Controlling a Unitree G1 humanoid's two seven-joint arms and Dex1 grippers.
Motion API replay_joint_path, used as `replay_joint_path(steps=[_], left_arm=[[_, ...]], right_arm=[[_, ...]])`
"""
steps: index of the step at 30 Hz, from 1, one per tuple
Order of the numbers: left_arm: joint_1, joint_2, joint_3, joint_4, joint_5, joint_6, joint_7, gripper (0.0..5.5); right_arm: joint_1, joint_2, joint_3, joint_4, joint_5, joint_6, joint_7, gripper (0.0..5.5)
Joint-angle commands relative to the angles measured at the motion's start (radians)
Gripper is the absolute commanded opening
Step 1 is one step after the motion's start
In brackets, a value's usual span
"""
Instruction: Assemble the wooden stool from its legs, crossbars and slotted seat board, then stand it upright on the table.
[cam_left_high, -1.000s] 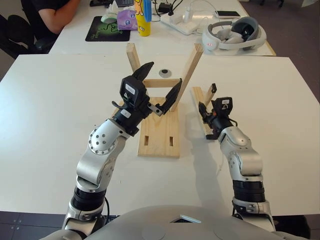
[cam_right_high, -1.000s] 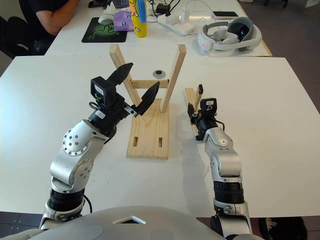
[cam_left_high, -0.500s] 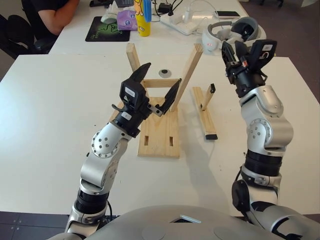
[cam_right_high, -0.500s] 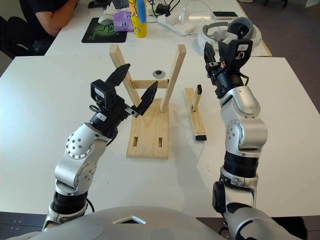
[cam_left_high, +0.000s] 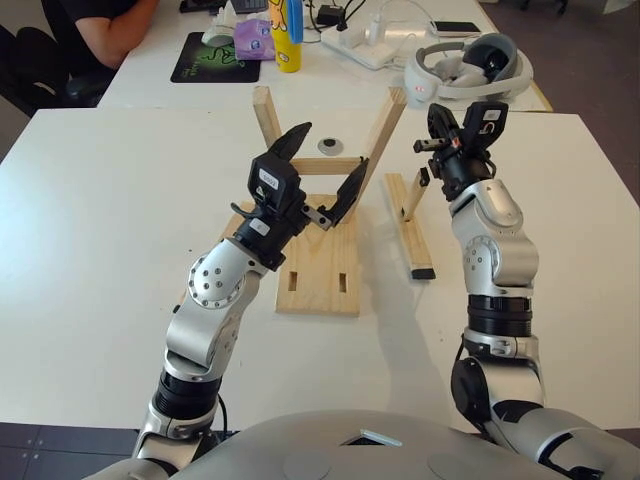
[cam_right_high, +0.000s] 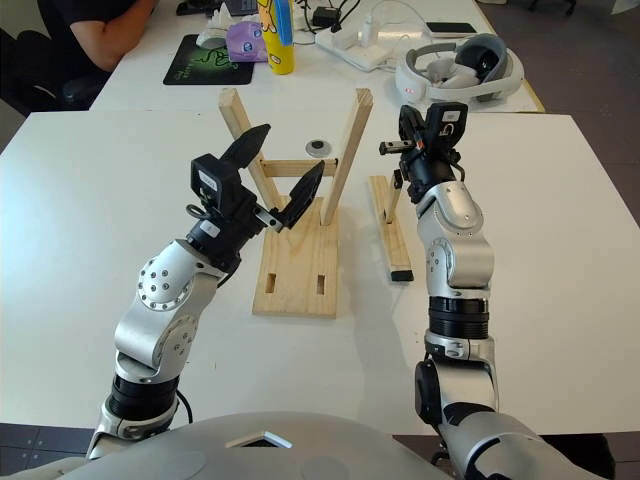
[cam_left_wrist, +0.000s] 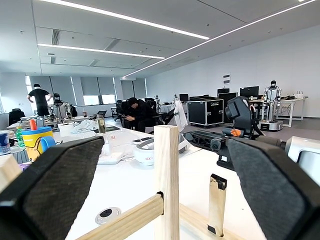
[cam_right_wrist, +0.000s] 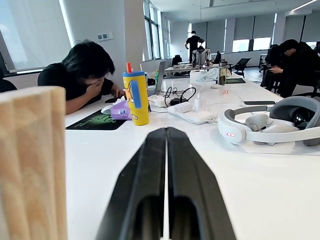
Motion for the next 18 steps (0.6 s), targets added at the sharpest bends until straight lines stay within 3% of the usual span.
replay_joint_path(steps=[1,10,18], left_arm=[[-0.024,-0.002,0.002,0.014,-0.002,0.008,-0.006,4.54],[-0.038,-0.001,0.006,0.025,-0.008,0.008,-0.015,4.54],[-0.055,0.004,0.014,0.037,-0.02,0.015,-0.035,4.54]], right_arm=[[-0.043,-0.007,0.007,0.033,-0.021,-0.028,0.006,0.02],[-0.085,-0.015,0.022,0.024,-0.081,-0.133,0.001,0.02],[0.005,-0.008,0.042,0.18,-0.101,0.162,-0.042,0.02]])
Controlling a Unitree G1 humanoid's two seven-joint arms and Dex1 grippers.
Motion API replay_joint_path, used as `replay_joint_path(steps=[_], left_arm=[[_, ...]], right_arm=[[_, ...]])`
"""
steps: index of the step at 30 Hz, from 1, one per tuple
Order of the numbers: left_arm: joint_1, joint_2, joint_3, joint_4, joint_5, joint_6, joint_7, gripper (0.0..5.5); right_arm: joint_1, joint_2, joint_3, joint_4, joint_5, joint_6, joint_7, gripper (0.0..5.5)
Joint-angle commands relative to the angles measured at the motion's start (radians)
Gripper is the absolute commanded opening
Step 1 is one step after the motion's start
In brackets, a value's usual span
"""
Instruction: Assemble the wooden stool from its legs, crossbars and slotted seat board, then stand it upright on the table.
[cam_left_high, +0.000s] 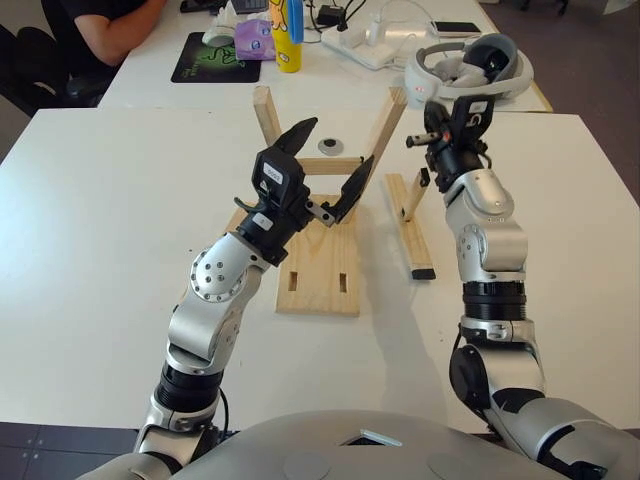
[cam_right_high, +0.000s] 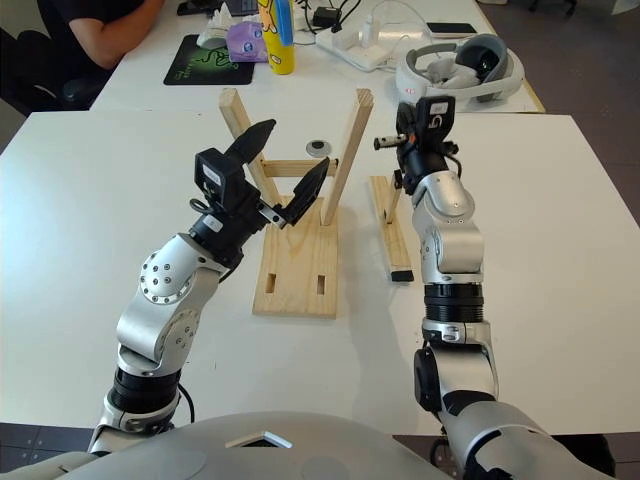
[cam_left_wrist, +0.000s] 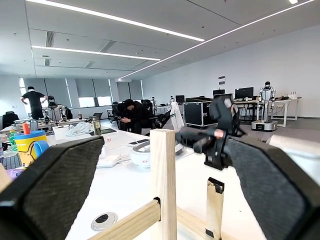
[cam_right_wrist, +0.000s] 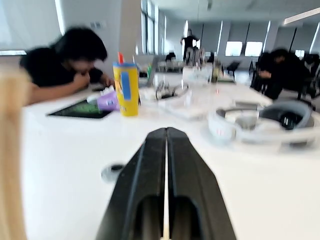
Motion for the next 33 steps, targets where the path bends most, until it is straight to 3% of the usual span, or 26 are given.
replay_joint_path(steps=[1,8,15,25,30,33], left_arm=[[-0.02,0.006,0.012,0.008,-0.011,0.013,-0.012,4.54],[-0.022,-0.002,0.009,0.01,-0.008,0.012,-0.007,4.54],[-0.013,-0.008,0.007,0.007,-0.001,0.006,0.003,4.54],[-0.003,-0.008,0.004,-0.002,-0.001,0.007,0.011,4.54],[-0.011,-0.005,0.009,-0.001,-0.01,0.011,0.004,4.54],[-0.005,-0.006,0.013,-0.001,-0.013,0.007,0.004,4.54]], right_arm=[[0.055,-0.016,0.019,0.069,-0.031,0.117,-0.015,0.02],[0.01,-0.036,0.026,0.089,-0.052,0.088,-0.012,0.02],[-0.026,-0.01,-0.021,-0.128,-0.003,-0.099,-0.007,0.02],[-0.029,0.003,-0.004,-0.261,-0.021,-0.176,-0.007,0.02],[0.062,0.026,-0.002,-0.025,-0.001,0.163,-0.042,0.02],[0.106,0.025,0.009,0.038,0.006,0.236,-0.019,0.02]])
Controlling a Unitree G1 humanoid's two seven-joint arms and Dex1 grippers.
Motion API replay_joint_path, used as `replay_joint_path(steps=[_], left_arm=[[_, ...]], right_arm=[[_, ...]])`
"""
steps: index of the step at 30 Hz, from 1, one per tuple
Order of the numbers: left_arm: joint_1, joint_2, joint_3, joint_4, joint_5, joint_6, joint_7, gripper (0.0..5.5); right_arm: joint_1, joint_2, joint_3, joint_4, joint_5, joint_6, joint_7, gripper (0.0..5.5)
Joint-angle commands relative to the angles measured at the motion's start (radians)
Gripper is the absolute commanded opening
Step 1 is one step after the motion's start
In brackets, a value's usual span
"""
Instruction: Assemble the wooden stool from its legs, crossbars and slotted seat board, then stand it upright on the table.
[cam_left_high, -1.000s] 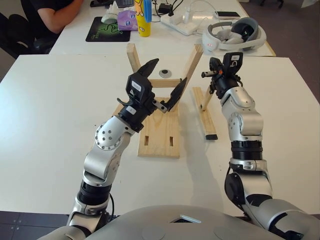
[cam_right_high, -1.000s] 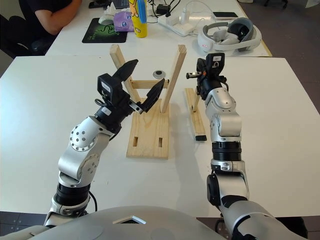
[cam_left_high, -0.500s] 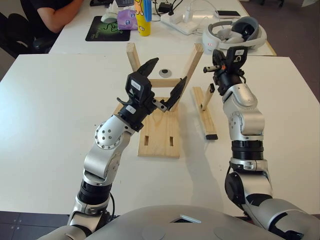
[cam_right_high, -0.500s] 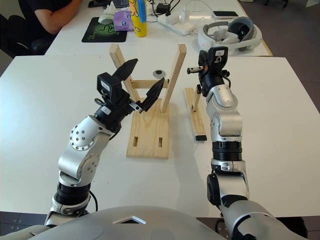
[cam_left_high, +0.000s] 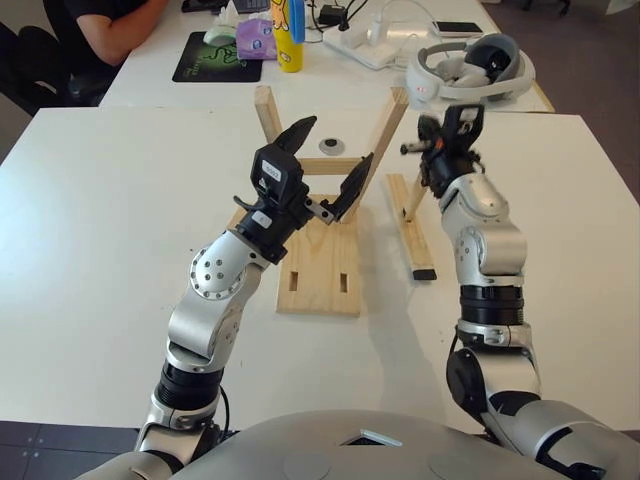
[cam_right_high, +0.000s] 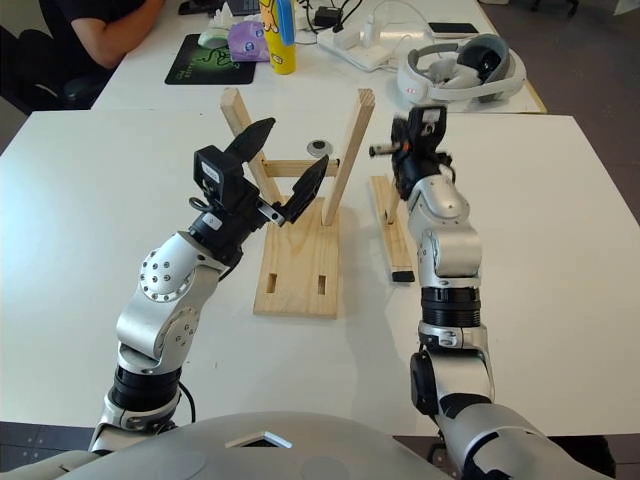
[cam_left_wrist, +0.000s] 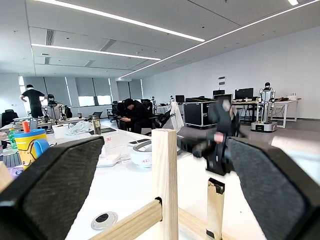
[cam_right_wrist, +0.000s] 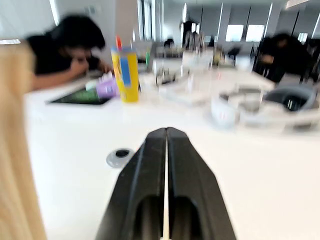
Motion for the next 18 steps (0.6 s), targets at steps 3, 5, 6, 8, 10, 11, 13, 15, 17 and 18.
replay_joint_path(steps=[3,5,6,8,10,11,13,15,17,18], left_arm=[[-0.001,-0.001,0.002,-0.001,-0.002,0.0,-0.001,4.54],[0.0,-0.002,0.004,-0.001,0.0,-0.001,0.003,4.54],[0.0,-0.002,0.005,0.0,0.001,-0.001,0.003,4.54],[0.0,-0.002,0.002,0.0,0.002,-0.001,0.002,4.54],[0.002,-0.001,0.003,0.0,0.001,-0.001,0.002,4.54],[0.003,0.001,0.003,0.0,0.002,-0.001,0.001,4.54],[0.006,0.002,0.003,0.001,0.005,-0.002,0.002,4.54],[0.012,0.002,0.002,0.0,0.008,-0.001,0.005,4.54],[0.019,0.001,-0.001,-0.006,0.014,0.0,0.011,4.54],[0.023,0.001,-0.002,-0.009,0.018,-0.001,0.015,4.54]], right_arm=[[0.061,-0.007,0.014,0.105,0.003,0.118,0.012,0.02],[0.039,-0.012,0.018,0.107,-0.005,0.1,0.012,0.02],[0.032,-0.013,0.019,0.111,-0.005,0.097,0.013,0.02],[0.026,-0.02,0.023,0.113,-0.012,0.082,0.014,0.02],[0.027,-0.026,0.025,0.093,-0.017,0.047,0.018,0.02],[0.025,-0.022,0.014,0.073,-0.008,0.023,0.018,0.02],[0.015,-0.011,-0.023,0.02,0.024,-0.038,0.018,0.02],[-0.001,-0.017,-0.057,-0.026,0.044,-0.07,0.01,0.02],[-0.011,-0.038,-0.093,-0.072,0.051,-0.082,0.004,0.02],[-0.009,-0.057,-0.108,-0.097,0.046,-0.078,-0.001,0.02]])
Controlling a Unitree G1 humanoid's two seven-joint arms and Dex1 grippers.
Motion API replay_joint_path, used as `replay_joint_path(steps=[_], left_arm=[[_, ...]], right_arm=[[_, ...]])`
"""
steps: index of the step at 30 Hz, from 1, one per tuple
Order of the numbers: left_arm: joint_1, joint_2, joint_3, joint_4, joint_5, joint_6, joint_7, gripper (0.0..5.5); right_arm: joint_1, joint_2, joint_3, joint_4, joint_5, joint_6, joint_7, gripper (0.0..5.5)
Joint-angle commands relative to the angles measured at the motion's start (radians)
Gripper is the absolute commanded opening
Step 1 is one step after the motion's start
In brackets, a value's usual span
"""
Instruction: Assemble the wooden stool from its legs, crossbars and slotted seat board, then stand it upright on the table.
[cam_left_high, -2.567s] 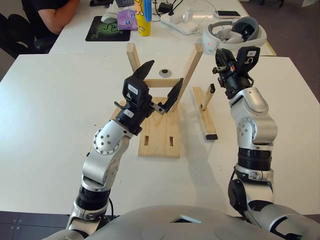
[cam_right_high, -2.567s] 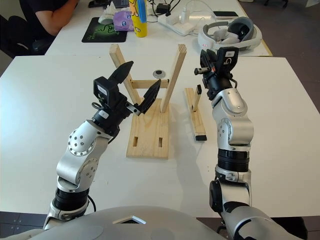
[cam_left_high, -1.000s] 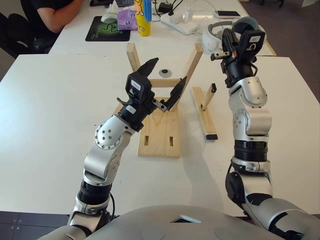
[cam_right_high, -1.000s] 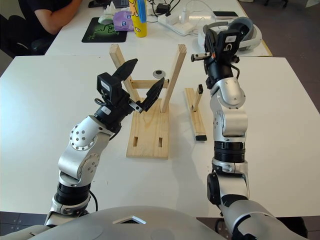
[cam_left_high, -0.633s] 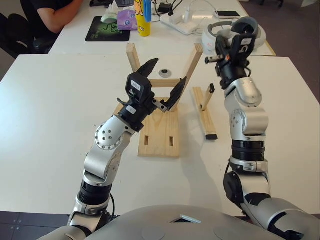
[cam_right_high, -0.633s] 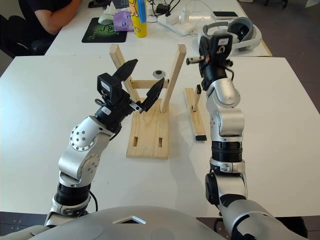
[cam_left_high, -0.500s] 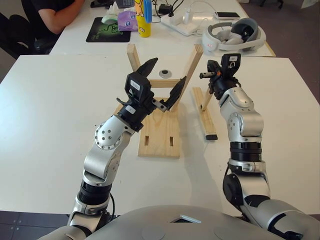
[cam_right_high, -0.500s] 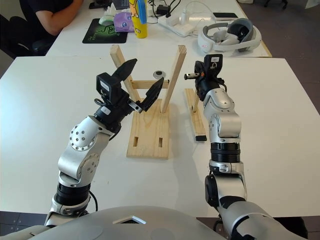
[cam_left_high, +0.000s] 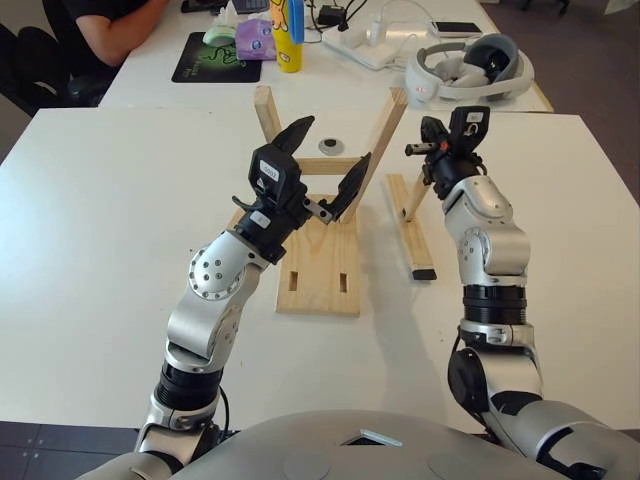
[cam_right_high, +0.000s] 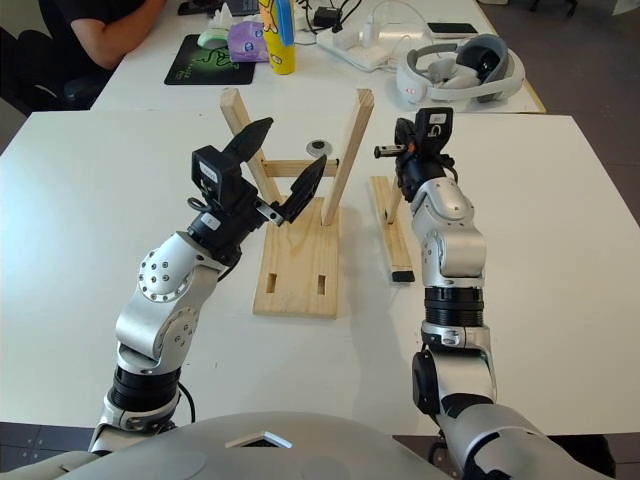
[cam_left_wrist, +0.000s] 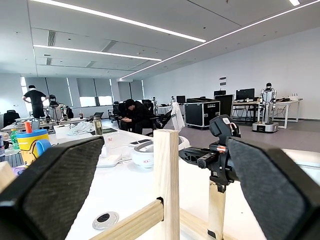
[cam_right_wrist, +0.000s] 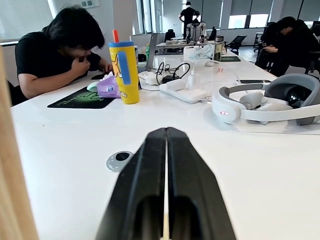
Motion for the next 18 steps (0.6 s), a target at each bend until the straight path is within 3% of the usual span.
replay_joint_path(steps=[1,7,10,18], left_arm=[[0.018,0.001,-0.004,-0.01,0.018,0.002,0.015,4.54],[0.063,0.0,0.009,-0.051,0.038,0.009,0.055,4.54],[0.087,-0.004,0.006,-0.074,0.048,0.016,0.074,4.54],[0.118,-0.011,-0.004,-0.11,0.057,0.027,0.106,4.54]], right_arm=[[-0.001,-0.058,-0.07,-0.108,0.007,-0.009,-0.018,0.02],[0.275,-0.194,-0.1,-0.246,0.005,0.137,0.07,0.02],[0.439,-0.238,-0.071,-0.36,0.05,0.293,0.135,0.48],[0.404,-0.193,-0.069,-0.593,0.245,0.69,0.112,1.77]])
